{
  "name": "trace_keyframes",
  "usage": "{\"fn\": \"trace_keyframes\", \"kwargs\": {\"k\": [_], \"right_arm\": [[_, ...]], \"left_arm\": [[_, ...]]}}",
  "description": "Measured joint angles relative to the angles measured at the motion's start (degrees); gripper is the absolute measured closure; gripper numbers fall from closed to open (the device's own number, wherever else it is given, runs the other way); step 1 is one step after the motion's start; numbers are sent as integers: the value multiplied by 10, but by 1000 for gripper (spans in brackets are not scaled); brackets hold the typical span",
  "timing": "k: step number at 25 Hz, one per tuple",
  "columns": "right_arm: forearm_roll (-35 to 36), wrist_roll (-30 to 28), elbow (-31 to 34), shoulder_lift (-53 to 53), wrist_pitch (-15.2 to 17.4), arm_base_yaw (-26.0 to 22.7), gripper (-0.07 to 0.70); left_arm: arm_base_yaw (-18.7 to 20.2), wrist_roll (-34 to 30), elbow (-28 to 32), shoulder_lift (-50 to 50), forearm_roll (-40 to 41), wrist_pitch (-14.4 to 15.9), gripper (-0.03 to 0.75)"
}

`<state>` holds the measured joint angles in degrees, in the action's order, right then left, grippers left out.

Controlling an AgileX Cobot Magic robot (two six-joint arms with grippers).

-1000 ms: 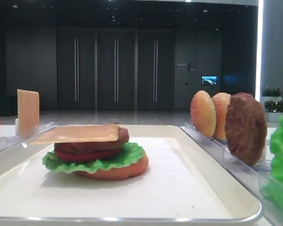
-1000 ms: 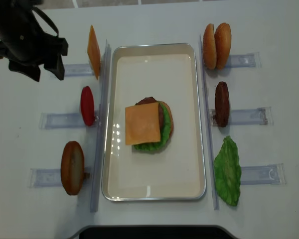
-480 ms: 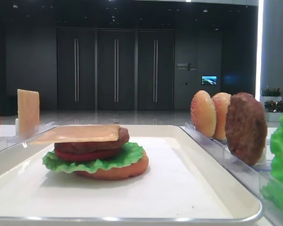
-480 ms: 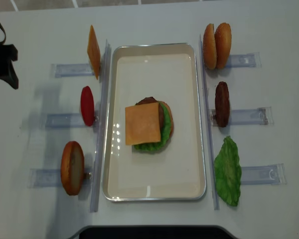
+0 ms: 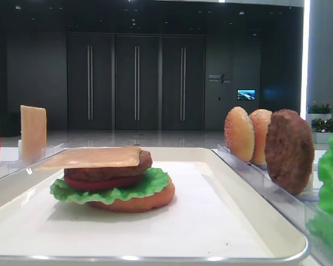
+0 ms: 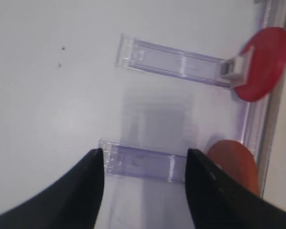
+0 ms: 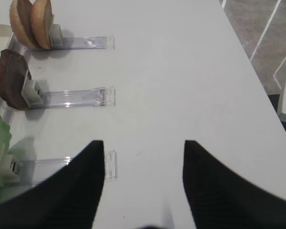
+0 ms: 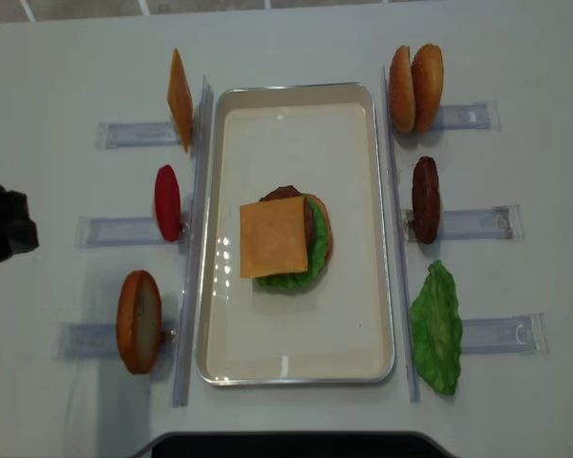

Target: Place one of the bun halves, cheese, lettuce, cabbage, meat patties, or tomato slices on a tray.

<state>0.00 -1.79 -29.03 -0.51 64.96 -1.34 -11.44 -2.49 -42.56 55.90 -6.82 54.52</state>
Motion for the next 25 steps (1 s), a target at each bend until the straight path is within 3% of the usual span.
{"fn": "trace_keyframes", "kwargs": {"k": [4,8,15,22,25], "right_arm": [[0,0,0,0,0,0,273],[0,0,0,0,0,0,273],[0,0,0,0,0,0,273],[0,0,0,0,0,0,273],[0,0,0,0,0,0,273]], "left_arm": [[89,14,8,-52,52,28,303],[132,29,8,-98,102,59,304],[138,29,17,-220,91,66,304],[138,29,142,-291,89,79,304],[138,29,155,-313,91,81,307]]}}
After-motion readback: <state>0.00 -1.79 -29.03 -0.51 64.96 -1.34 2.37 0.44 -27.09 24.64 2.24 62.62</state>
